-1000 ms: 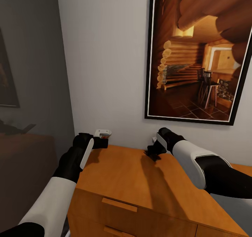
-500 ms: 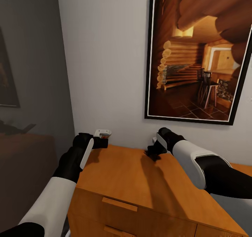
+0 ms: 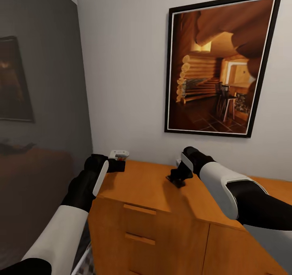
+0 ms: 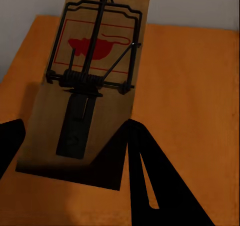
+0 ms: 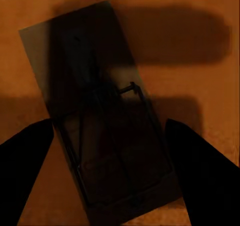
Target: Take the four mousetraps from the cabinet in the bathroom and place them on the bathroom floor. Make sure all four end up on the same floor surface, and ensure that at least two of them are either under or directly next to the same bathroom sink.
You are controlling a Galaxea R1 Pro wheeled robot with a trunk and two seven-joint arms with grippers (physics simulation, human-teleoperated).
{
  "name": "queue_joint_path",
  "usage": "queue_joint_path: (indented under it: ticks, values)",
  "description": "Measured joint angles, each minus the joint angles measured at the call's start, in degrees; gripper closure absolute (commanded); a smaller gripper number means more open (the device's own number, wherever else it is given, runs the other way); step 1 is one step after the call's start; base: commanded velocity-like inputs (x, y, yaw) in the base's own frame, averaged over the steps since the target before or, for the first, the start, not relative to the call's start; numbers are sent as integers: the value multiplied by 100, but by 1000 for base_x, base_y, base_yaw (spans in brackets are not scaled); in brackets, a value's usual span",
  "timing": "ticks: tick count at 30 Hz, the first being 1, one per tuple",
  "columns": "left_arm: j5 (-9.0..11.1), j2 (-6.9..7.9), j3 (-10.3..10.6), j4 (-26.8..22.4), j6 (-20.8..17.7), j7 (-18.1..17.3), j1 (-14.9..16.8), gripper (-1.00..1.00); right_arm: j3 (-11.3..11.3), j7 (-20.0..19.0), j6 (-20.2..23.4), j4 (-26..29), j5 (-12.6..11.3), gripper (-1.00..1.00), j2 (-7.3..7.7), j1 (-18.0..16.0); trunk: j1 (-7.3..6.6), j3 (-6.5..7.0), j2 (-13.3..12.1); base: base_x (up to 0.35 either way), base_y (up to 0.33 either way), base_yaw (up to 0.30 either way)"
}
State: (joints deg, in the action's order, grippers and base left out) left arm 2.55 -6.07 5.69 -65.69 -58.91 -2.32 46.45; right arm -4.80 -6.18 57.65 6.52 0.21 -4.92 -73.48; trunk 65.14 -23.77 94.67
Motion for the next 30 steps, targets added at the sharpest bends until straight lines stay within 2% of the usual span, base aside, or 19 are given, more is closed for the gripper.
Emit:
queue_joint_path:
  ticks: [3, 11, 17, 30]
  values:
    - [0, 0, 2, 0, 0, 0, 0, 100, 4, -5, 211, 252, -14, 100, -2, 3, 0, -1, 0, -346, 0, 0]
    - [-4, 0, 3, -6, 2, 0, 0, 100, 1, -11, 214, 1108, -34, 100, -10, 3, 0, 0, 0, -346, 0, 0]
    - [-8, 0, 3, -19, 7, 0, 0, 100, -15, -12, 214, 1940, -38, 100, -181, 3, 0, -1, 0, -346, 0, 0]
    - [-13, 4, 3, -32, 10, 1, 0, 100, -29, 18, 214, 2206, -17, 100, -255, 4, -1, -1, 0, -326, 0, 0]
